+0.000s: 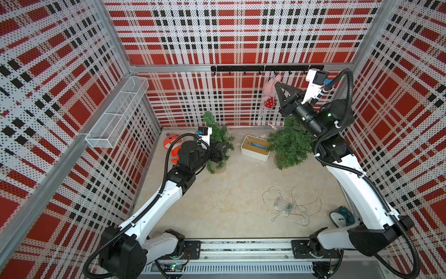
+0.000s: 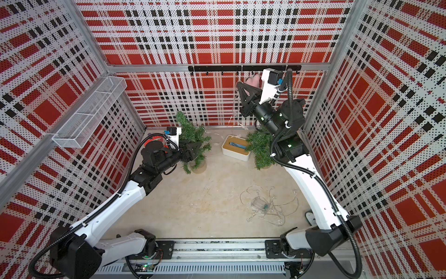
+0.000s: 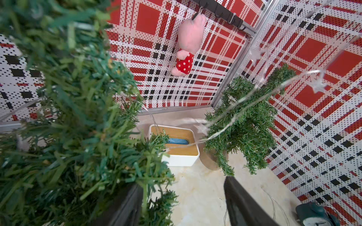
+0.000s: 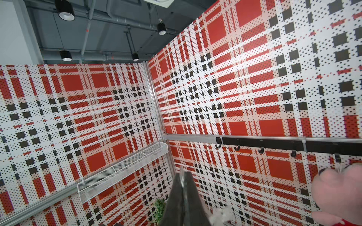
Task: Wrap string light around the christmas tree
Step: Wrap the light string around the Christmas tree.
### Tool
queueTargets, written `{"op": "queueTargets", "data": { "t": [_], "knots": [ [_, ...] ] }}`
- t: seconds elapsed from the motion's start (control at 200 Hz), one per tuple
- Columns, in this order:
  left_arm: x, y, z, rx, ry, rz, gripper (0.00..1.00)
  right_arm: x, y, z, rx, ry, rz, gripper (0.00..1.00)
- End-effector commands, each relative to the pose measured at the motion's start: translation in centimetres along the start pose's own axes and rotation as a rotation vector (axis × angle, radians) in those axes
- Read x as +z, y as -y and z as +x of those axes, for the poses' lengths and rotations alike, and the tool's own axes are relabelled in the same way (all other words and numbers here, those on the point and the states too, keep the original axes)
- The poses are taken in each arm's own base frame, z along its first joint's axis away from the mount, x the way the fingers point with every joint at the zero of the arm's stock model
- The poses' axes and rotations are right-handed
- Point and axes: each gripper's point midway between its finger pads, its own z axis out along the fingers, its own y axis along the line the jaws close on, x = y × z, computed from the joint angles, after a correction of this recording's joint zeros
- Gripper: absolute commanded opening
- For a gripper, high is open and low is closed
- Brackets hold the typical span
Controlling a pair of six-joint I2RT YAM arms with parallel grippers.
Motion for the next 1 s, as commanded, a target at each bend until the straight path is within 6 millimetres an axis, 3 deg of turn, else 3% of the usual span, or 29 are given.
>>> {"op": "queueTargets", "data": {
  "t": [0.0,0.095,0.346,0.471,0.691,0.907,0.997],
  "knots": [
    [0.6,2.2,-2.1,0.057,0.052,0.014,0.7,0.8,0.3,3.3,0.042,-0.065,-0.016,0.0],
    [1.9,5.7,-1.3,0.185,0.007,0.024,0.7,0.6,0.1,4.5,0.037,-0.089,-0.017,0.01],
    [5.5,7.8,-1.8,0.246,0.019,0.097,0.7,0.0,-0.7,5.0,0.045,-0.119,-0.055,0.02],
    [5.5,9.5,-2.2,0.238,0.038,0.181,0.7,-0.5,-1.0,5.5,0.068,-0.128,-0.072,0.04],
    [5.0,9.0,-3.9,0.222,0.068,0.185,0.66,-0.3,-2.0,7.3,0.097,-0.174,-0.158,0.05],
    [5.1,11.7,-4.4,0.244,0.06,0.286,0.71,-0.3,-2.7,7.7,0.117,-0.176,-0.198,0.05],
    [5.7,11.1,-4.7,0.232,0.057,0.264,0.71,-0.4,-2.8,7.8,0.113,-0.18,-0.202,0.05]
  ]
}}
